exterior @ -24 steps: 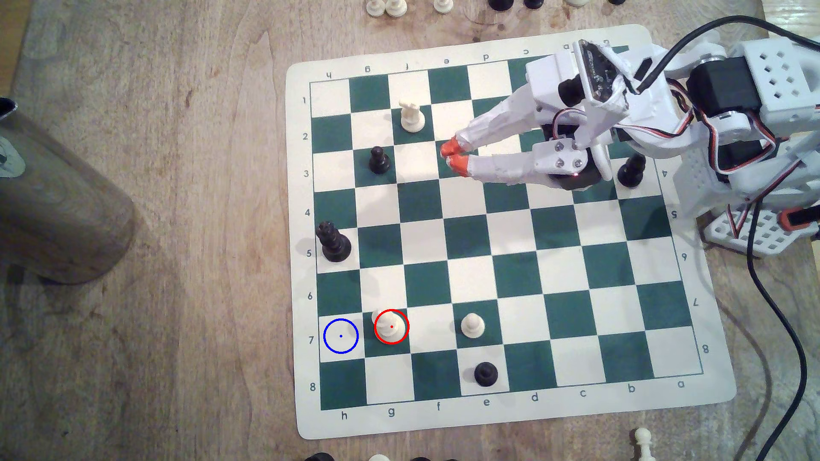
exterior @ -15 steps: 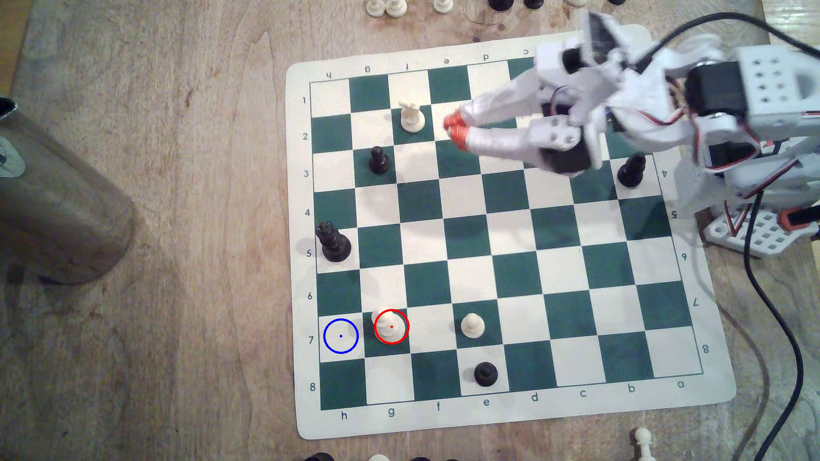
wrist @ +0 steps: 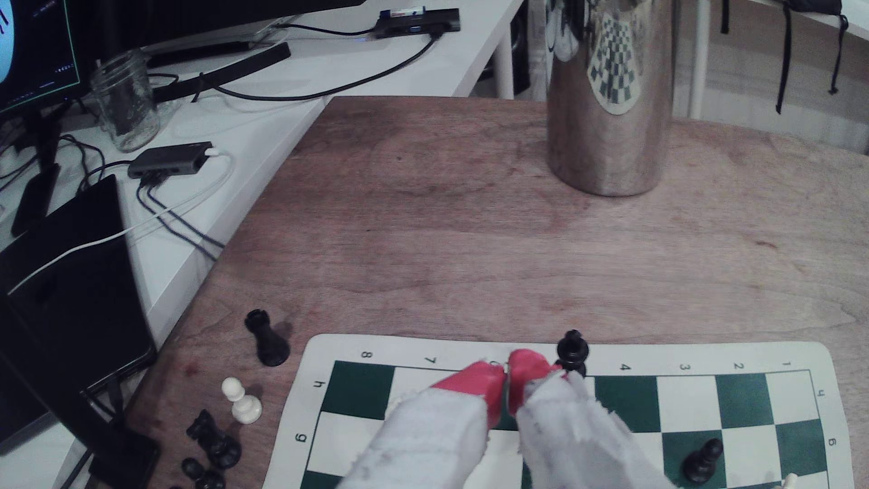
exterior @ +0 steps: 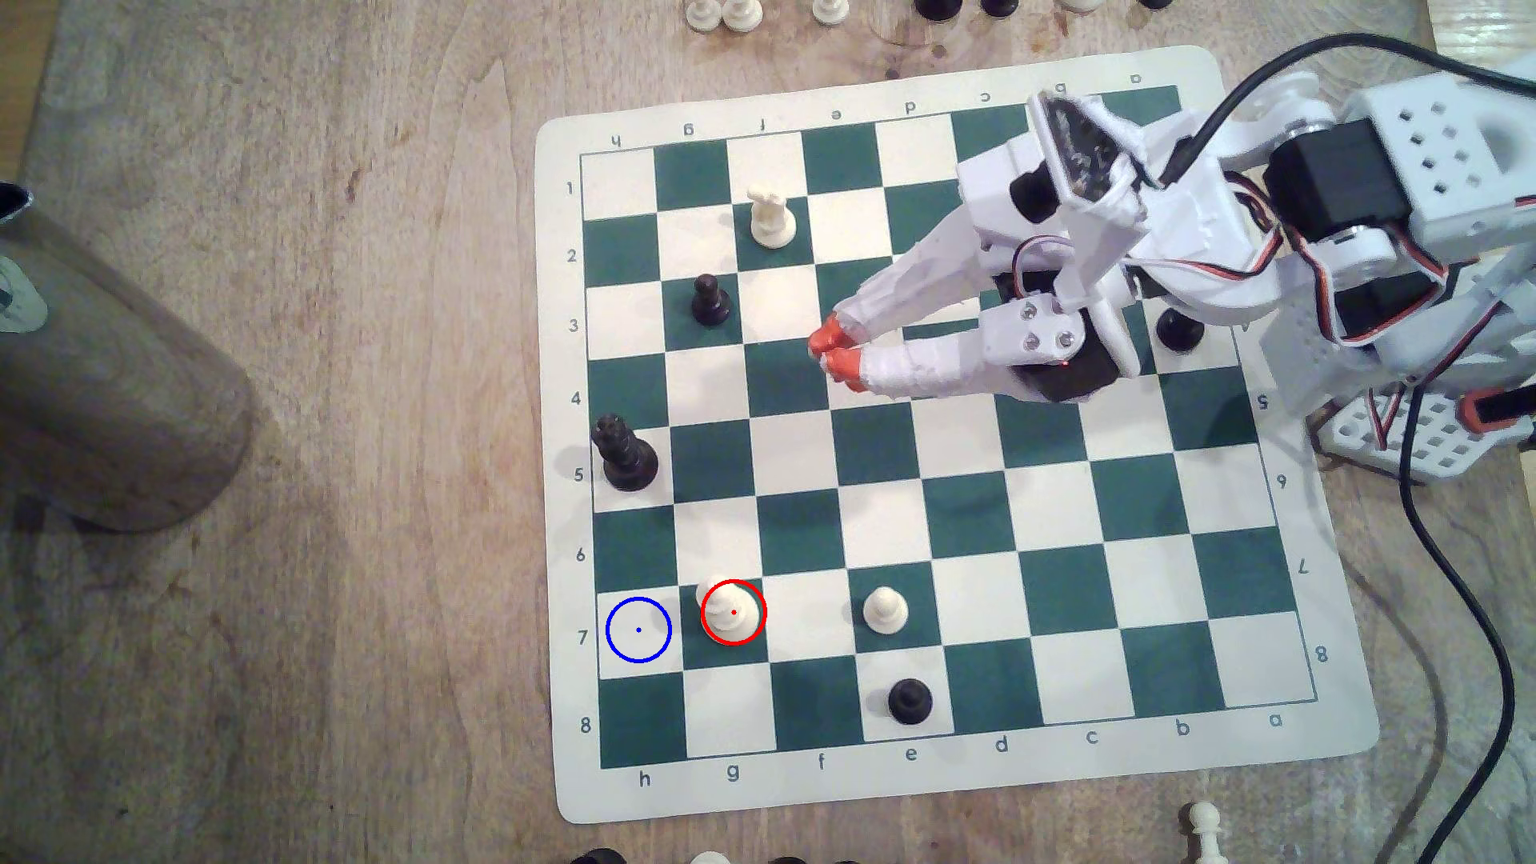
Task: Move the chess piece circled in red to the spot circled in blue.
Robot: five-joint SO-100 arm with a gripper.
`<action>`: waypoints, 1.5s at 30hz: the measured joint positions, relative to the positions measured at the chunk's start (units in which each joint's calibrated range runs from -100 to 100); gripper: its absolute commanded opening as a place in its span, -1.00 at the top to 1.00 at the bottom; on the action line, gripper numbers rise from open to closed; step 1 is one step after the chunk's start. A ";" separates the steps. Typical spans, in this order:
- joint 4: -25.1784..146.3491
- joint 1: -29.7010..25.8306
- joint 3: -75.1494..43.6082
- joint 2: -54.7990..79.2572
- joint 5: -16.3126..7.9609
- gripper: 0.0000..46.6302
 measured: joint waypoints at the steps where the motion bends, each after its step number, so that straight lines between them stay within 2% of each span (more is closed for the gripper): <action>1: 0.40 -1.25 -0.90 0.42 0.20 0.99; 4: 0.96 -3.32 -2.26 1.84 0.20 0.99; 9: 0.00 -5.97 -6.15 12.48 0.24 0.99; 18: 0.00 -7.08 -12.92 24.88 0.20 0.99; 19: 0.00 -7.08 -13.29 25.56 0.20 0.97; 21: 0.72 -6.93 -14.73 27.57 0.10 0.67; 22: 1.20 -6.93 -15.45 28.82 -0.05 0.64; 26: 3.27 -6.12 -15.82 30.00 0.15 0.91; 30: 3.43 -5.83 -16.00 31.59 0.29 0.80; 34: 3.67 -5.83 -18.62 34.86 -2.15 0.78; 37: 5.34 -5.83 -22.86 39.46 -3.03 0.71; 45: 7.65 -5.46 -28.38 47.00 -3.27 0.31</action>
